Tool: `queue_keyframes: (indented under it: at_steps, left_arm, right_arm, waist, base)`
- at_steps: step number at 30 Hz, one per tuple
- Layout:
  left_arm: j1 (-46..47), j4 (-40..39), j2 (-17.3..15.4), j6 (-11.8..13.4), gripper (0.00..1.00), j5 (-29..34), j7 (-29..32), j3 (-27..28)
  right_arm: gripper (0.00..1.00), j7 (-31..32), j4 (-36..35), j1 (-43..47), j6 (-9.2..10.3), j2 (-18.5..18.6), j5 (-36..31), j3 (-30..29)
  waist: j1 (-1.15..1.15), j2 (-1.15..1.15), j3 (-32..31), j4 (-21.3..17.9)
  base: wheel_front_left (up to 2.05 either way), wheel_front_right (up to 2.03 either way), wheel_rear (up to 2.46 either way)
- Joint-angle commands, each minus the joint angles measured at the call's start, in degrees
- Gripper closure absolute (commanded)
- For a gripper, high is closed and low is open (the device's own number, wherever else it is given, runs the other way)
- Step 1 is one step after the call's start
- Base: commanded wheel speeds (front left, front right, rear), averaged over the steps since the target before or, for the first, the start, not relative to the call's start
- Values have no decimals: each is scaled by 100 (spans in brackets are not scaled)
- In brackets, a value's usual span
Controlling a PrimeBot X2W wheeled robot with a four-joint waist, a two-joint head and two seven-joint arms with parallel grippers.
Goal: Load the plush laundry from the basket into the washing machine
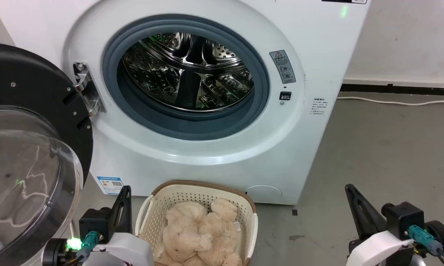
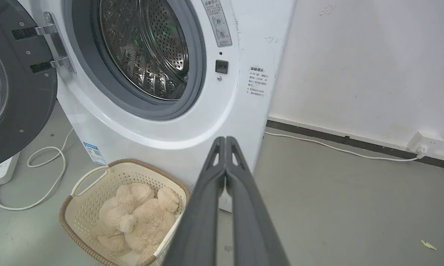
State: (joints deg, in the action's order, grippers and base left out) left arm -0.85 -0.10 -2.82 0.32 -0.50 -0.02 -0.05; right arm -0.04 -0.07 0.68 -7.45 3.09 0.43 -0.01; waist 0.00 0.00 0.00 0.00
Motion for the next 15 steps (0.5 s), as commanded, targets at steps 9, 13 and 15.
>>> queue_keyframes:
  at_steps: [9, 13, 15]
  left_arm:
    - [85, 10, -6, -32, 100, 50, 2, 5]
    - [85, 10, -6, -32, 100, 50, 2, 5]
    - [85, 10, -6, -32, 100, 50, 2, 5]
  right_arm:
    - [100, 4, 7, -68, -3, -22, -43, 1]
    - [100, 4, 7, -68, -3, -22, -43, 1]
    - [100, 4, 7, -68, -3, -22, -43, 1]
  waist:
    - [0, 0, 0, 0]
    - [0, 0, 0, 0]
    - [0, 0, 0, 0]
  base:
    - [0, 0, 0]
    - [0, 0, 0]
    - [0, 0, 0]
